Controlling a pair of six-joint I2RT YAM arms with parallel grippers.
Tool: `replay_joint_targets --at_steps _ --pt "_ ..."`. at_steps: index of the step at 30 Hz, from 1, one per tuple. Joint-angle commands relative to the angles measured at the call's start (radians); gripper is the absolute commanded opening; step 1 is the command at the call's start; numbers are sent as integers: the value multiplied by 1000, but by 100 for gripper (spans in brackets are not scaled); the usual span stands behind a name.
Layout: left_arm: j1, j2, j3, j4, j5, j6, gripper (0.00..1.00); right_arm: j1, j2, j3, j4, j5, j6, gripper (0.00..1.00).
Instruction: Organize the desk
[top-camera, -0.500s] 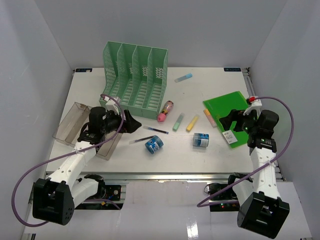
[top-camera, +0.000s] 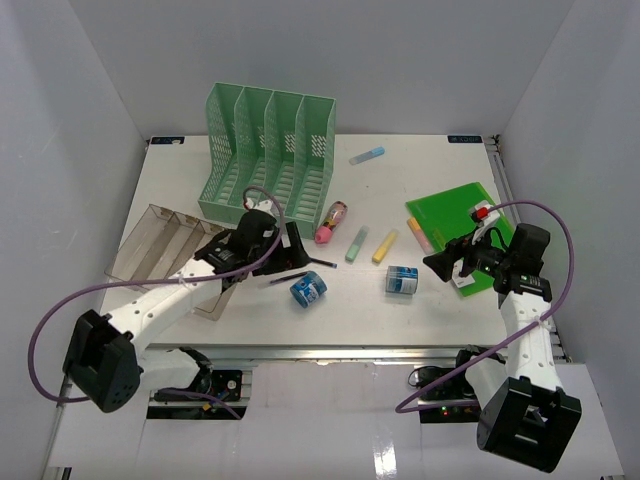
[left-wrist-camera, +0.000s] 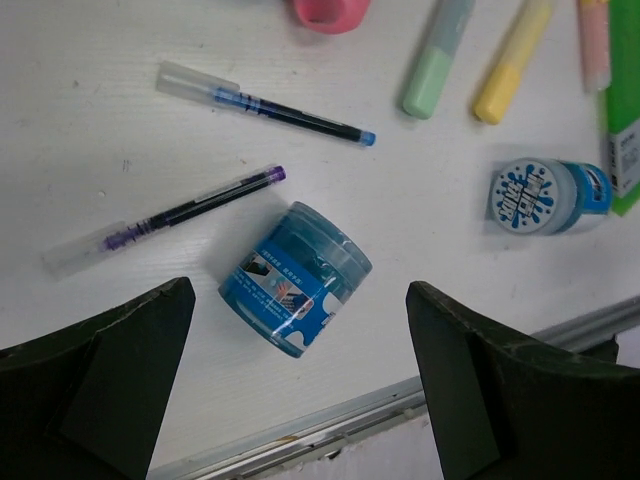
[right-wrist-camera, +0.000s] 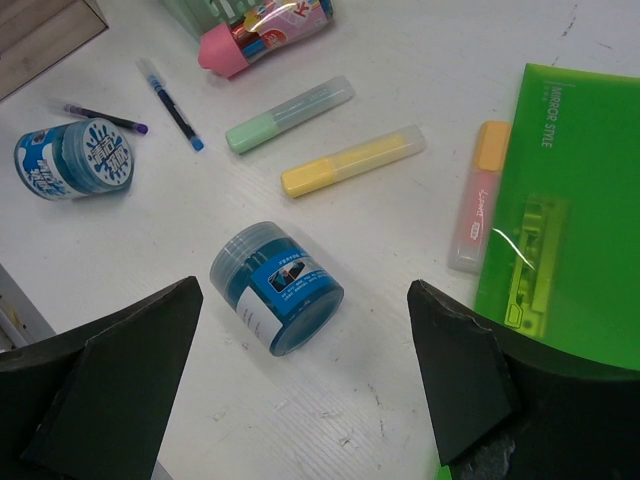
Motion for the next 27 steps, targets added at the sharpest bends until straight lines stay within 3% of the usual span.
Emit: replay_joint_targets --at_steps 1,4,7,19,27 --pt "-108 126 145 -249 -278 -241 98 0 -9 35 18 26 14 90" --pt "-141 225 241 -431 -374 -385 98 0 -11 35 23 40 21 90" --pt "-148 327 318 -572 -381 -506 98 0 -12 34 25 47 24 90" --pt "-187 428 387 -476 -288 -560 98 0 -2 30 21 32 25 90" --pt "-205 407 387 -453 -274 -544 98 0 -3 30 19 35 24 90"
